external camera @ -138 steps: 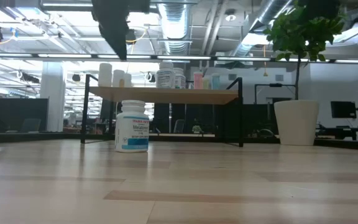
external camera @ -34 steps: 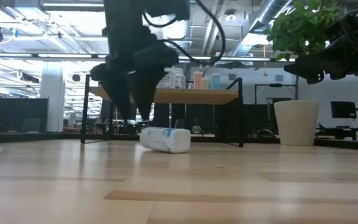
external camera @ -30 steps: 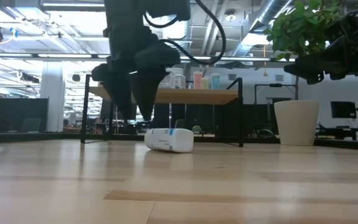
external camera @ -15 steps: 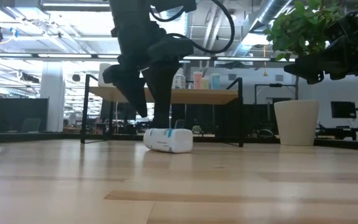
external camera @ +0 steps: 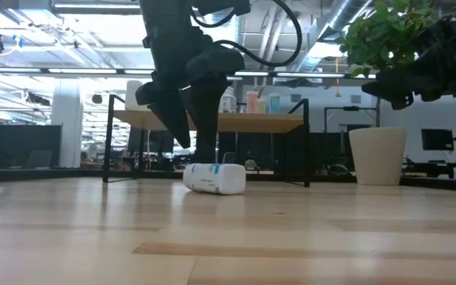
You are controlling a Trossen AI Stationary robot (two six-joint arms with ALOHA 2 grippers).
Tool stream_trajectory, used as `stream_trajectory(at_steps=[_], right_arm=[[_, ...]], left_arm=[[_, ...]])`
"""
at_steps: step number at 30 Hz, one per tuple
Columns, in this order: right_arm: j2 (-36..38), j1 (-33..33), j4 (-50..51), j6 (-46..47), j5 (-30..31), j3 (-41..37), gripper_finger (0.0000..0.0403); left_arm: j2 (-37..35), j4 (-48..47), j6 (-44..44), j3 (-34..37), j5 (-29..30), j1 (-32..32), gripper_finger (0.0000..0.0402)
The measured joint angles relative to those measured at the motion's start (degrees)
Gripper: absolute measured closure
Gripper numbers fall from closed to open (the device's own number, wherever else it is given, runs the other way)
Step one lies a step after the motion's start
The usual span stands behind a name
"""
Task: Pick and place medicine bottles onto shelf by color
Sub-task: Put the white pill bottle on the shelf
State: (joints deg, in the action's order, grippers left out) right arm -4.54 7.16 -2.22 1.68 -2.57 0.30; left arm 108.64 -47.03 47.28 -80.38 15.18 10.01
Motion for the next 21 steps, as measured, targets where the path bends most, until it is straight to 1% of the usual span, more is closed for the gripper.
stream_trajectory(at_steps=[4,8,10,13,17,19,21], right_arm=[[0.0,0.0,0.0,4.7,0.0,0.0,0.0148],[0.0,0.0,0.0,5.3,0.0,0.0,0.0148],[0.0,0.0,0.0,8.4,0.3,0.0,0.0148],[0.0,0.0,0.0,15.5,0.7,0.0,0.0148],[0.0,-0.6,-0.1,26.6,1.4,0.0,0.0148],[0.0,-0.6,0.3,28.4,3.3,0.0,0.0148],[0.0,-0.6,-0.7,29.7,4.2,0.0,0.0148]], left_arm=[[0.0,0.0,0.8,0.0,0.1,-0.1,0.0129],[0.1,0.1,1.8,0.0,3.3,0.2,0.0129],[0.1,0.2,1.9,0.0,4.2,0.2,0.0129],[0.1,0.2,1.8,0.0,4.4,0.2,0.0129],[0.1,-0.2,-1.6,-0.4,8.6,0.5,0.0129],[-0.2,-0.7,-4.9,-1.8,10.6,0.9,0.0129],[-1.0,-2.4,-8.8,-3.6,11.3,1.6,0.0129]])
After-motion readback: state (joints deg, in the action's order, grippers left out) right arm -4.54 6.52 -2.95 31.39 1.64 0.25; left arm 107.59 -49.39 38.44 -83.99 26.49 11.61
